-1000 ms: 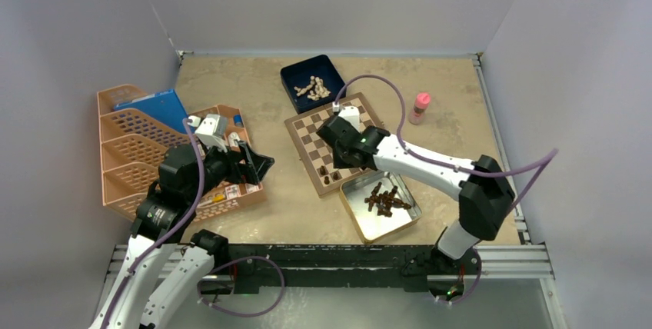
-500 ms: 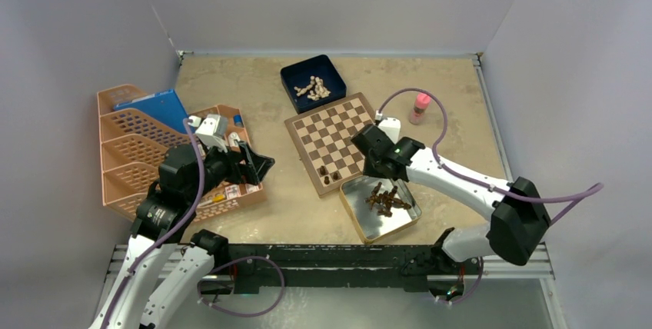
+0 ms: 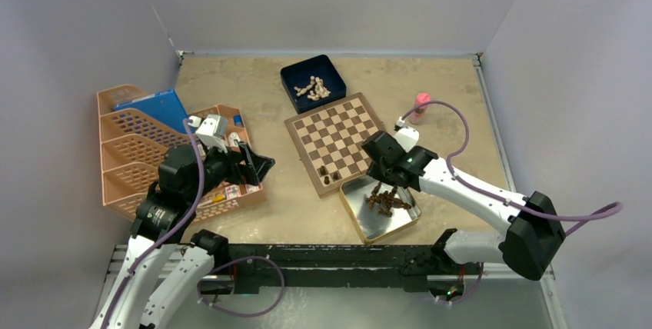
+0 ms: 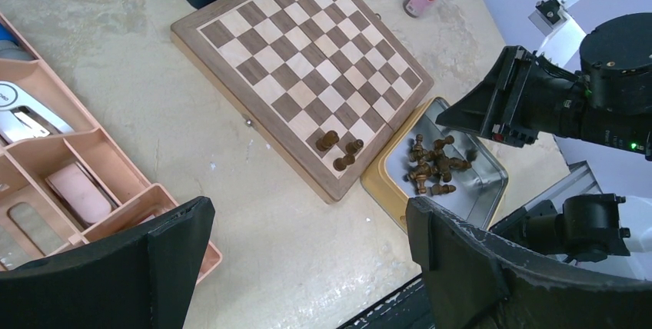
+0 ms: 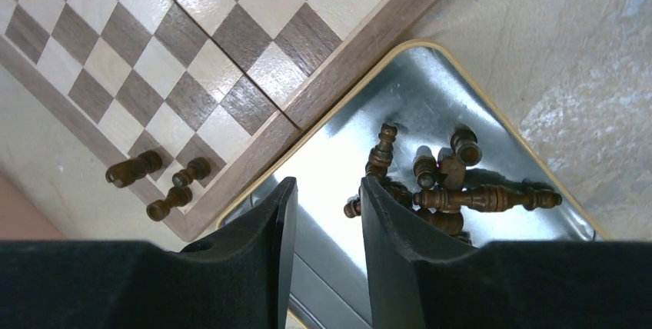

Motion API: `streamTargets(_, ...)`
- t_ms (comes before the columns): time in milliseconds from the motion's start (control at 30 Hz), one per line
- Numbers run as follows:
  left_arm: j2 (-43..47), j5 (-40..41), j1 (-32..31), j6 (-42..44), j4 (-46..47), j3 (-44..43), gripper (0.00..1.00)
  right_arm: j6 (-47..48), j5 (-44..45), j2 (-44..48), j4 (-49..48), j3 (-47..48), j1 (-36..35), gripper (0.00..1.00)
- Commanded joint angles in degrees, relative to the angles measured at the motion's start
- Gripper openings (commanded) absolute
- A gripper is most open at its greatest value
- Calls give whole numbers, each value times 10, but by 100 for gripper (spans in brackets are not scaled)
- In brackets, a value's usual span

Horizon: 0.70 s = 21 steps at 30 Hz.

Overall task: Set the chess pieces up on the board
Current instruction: Pick up the chess piece from the storage box.

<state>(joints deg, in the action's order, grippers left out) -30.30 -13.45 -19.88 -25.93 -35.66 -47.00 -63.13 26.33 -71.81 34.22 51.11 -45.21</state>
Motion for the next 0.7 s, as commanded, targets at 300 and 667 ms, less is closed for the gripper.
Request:
streamTargets(300, 8, -13, 4, 5, 27, 1, 97, -211, 78, 2, 106, -21, 13, 39)
streamTargets(667, 3, -13, 4, 5, 26, 0, 97, -213, 75, -44, 88, -36, 48, 38)
